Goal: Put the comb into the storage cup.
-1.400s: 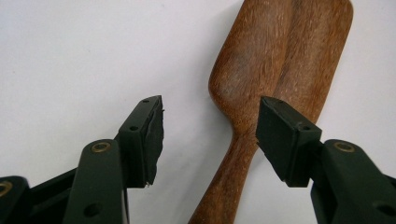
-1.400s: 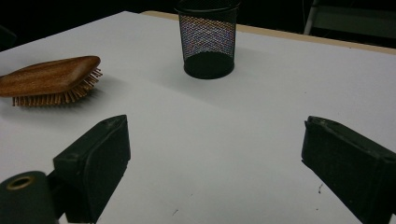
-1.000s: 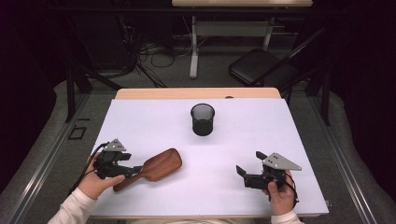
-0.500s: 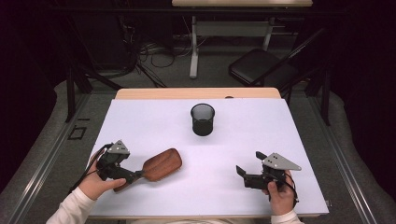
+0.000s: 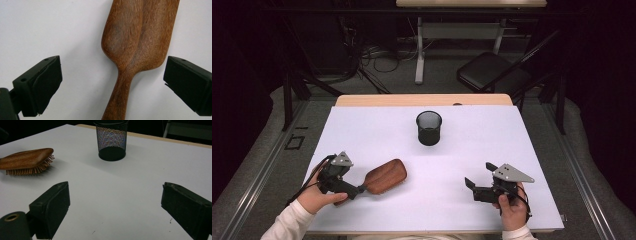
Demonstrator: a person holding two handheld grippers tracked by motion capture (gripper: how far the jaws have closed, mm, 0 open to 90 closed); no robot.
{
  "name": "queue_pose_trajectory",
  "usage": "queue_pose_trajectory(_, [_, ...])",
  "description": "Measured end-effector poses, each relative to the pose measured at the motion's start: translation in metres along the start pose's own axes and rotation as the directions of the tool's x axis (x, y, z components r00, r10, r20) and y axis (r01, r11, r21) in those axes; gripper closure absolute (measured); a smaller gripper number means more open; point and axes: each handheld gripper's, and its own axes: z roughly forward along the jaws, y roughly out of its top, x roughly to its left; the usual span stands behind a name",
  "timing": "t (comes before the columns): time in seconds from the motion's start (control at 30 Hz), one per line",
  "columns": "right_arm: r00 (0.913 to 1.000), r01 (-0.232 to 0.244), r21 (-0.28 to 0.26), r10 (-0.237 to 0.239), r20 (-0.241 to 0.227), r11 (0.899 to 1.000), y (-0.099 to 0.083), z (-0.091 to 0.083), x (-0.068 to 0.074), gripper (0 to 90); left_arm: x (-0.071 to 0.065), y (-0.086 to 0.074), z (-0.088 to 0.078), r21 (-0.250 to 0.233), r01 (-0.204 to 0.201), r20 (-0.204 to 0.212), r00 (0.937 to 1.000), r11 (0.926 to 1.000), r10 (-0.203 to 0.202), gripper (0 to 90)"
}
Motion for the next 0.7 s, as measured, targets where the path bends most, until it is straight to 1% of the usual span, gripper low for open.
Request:
queue_pose_trajectory(0.17, [1.0,0.0,0.0,0.0,0.0,1.0,0.0,0.0,0.0,8.2,0.0,0.0,0.003,0.017,-0.012,-0.003,0.9999,0.9998,0.012,2.3])
queue_pose_trajectory(0.27, [1.0,0.0,0.0,0.0,0.0,1.0,0.0,0.0,0.0,8.2,0.0,0.0,0.004,0.026,-0.016,0.005,0.9999,0.9995,0.016,2.3])
queue_pose_trajectory(0.43, [1.0,0.003,0.001,-0.003,-0.001,1.0,0.0,0.0,0.0,8.3,-0.001,-0.001,0.008,0.045,-0.029,0.007,0.9996,0.9986,0.028,2.3])
queue_pose_trajectory(0.53, [1.0,0.001,0.001,-0.001,-0.001,1.0,0.0,0.0,0.0,8.3,-0.002,-0.001,0.01,0.048,-0.035,-0.001,0.9994,0.9982,0.035,2.3])
queue_pose_trajectory(0.57, [1.0,0.001,0.001,-0.001,-0.001,1.0,0.0,0.0,0.0,8.3,-0.002,-0.001,0.01,0.054,-0.043,0.0,0.9991,0.9976,0.043,2.3])
queue_pose_trajectory(0.7, [1.0,0.003,0.001,-0.003,-0.001,1.0,0.0,0.0,0.0,8.3,-0.002,-0.002,0.013,0.07,-0.048,0.003,0.9988,0.9964,0.048,2.3])
